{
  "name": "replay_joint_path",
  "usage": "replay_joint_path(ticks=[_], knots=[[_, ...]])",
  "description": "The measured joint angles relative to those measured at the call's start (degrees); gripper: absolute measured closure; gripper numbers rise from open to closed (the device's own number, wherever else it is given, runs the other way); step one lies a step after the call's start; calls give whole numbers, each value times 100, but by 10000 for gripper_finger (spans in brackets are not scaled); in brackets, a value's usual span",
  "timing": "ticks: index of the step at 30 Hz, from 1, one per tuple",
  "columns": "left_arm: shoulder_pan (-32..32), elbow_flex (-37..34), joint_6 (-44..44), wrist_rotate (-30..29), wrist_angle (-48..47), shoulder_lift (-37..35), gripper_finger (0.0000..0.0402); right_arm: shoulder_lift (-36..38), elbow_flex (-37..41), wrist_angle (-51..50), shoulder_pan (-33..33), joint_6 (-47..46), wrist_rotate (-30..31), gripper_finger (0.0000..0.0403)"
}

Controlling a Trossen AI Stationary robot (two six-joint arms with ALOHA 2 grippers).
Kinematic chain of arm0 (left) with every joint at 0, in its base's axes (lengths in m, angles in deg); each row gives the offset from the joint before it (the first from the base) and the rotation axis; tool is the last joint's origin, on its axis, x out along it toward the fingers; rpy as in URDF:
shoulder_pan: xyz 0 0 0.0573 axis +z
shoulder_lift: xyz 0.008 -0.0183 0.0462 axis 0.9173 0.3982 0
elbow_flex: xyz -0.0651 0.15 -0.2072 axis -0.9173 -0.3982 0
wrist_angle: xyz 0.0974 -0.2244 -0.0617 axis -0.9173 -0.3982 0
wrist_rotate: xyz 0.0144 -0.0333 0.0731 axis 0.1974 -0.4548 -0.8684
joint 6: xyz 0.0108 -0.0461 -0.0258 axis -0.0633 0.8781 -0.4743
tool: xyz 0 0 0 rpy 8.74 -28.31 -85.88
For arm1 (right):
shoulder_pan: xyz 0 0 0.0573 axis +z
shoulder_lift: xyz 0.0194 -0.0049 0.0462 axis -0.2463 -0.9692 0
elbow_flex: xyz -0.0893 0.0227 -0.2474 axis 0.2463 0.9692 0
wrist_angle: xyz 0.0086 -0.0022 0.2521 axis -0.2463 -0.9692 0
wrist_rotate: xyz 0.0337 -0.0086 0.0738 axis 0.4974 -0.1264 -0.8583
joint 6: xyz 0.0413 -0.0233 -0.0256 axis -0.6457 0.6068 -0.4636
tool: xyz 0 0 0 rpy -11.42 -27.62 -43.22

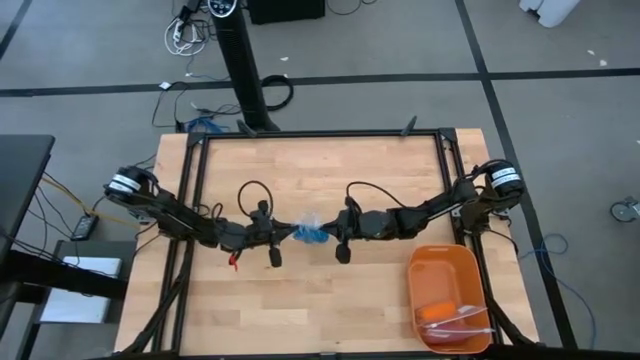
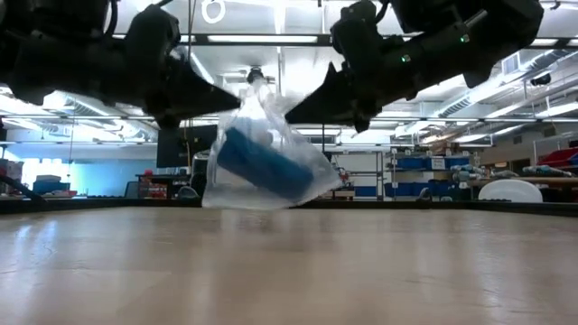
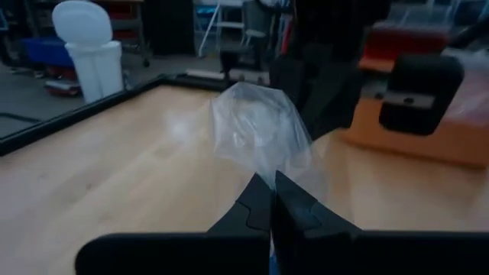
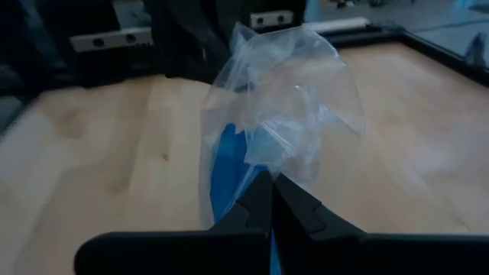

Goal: Roll bandage
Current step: Put the blue bandage into the transparent zip lock bag

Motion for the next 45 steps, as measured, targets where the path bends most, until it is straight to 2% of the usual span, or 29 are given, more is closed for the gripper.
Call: replay_joint_path(ticks=[4, 7, 14, 18, 22, 25, 31, 33, 38, 45], knots=[[0, 0, 42, -242, -233, 153, 400, -2, -7, -363, -38, -267, 162, 398], [0, -1, 182, -485, -536, 284, 400, -2, -2, -597, -134, -483, 209, 381], [33, 0, 554, -1517, -1226, 429, 384, 144, -2, -911, -188, -547, 255, 295], [74, -2, 130, -1780, -1209, 429, 359, 439, -2, -1238, -188, -514, 349, 250], [74, -2, -378, -1795, -1110, 429, 325, 674, -2, -1471, -82, -290, 347, 225], [74, -2, -778, -2054, -1125, 429, 296, 732, -2, -1705, 84, 18, 326, 219], [74, -2, -1950, -3003, -1116, 429, 245, 606, 8, -2301, 454, 630, 412, 221], [76, 0, -2143, -3049, -1111, 429, 233, 522, 1, -2211, 517, 835, 505, 224], [34, 0, -2600, -3220, -1084, 429, 219, 451, 3, -2112, 494, 1289, 659, 233], [-139, 163, -4220, -3916, -251, 407, 218, 424, -204, -2505, 259, 1566, 649, 241]])
